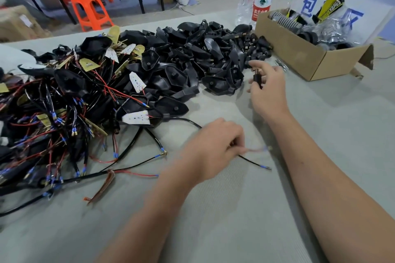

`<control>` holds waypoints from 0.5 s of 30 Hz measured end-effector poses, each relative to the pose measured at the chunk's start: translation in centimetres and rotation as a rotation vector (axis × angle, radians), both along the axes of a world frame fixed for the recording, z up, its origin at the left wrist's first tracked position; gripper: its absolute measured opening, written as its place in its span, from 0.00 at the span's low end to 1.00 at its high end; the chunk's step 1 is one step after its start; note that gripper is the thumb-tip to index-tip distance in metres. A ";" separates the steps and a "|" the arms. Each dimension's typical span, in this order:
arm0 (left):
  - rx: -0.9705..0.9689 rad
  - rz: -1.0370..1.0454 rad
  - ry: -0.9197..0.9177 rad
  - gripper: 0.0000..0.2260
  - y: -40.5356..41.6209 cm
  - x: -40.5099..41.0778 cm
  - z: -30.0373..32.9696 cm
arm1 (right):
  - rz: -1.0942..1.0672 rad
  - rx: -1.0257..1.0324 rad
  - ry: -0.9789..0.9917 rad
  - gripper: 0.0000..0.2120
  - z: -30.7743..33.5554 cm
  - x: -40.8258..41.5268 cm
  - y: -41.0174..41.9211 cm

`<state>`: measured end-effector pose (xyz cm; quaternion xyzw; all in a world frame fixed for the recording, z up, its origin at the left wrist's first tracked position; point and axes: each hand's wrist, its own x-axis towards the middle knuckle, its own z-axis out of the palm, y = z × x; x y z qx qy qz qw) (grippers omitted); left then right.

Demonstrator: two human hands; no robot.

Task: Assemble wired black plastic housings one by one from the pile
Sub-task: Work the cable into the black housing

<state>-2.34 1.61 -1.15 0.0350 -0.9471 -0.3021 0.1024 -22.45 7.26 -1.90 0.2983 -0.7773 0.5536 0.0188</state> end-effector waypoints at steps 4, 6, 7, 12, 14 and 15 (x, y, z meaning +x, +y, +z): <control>0.242 0.376 0.240 0.05 -2.3 0.0 -1.3 | 0.222 -0.290 -0.413 0.19 0.6 1.3 -1.0; 0.342 0.491 0.369 0.06 -2.6 -0.3 -1.7 | 0.390 -0.389 -0.646 0.13 1.0 2.1 -1.5; 0.368 0.542 0.419 0.06 -2.7 -0.5 -1.7 | 0.496 -0.366 -0.719 0.14 1.1 2.5 -1.5; 0.254 0.489 0.420 0.05 -4.3 -0.8 -1.3 | 0.750 0.017 -0.380 0.15 0.6 3.8 -1.0; 0.103 0.385 0.357 0.04 -4.9 -0.2 -1.1 | 0.725 0.000 -0.329 0.09 0.5 3.8 -0.8; 0.012 0.364 0.332 0.05 -5.3 0.2 -0.9 | 0.652 -0.027 -0.324 0.08 0.4 3.6 -0.8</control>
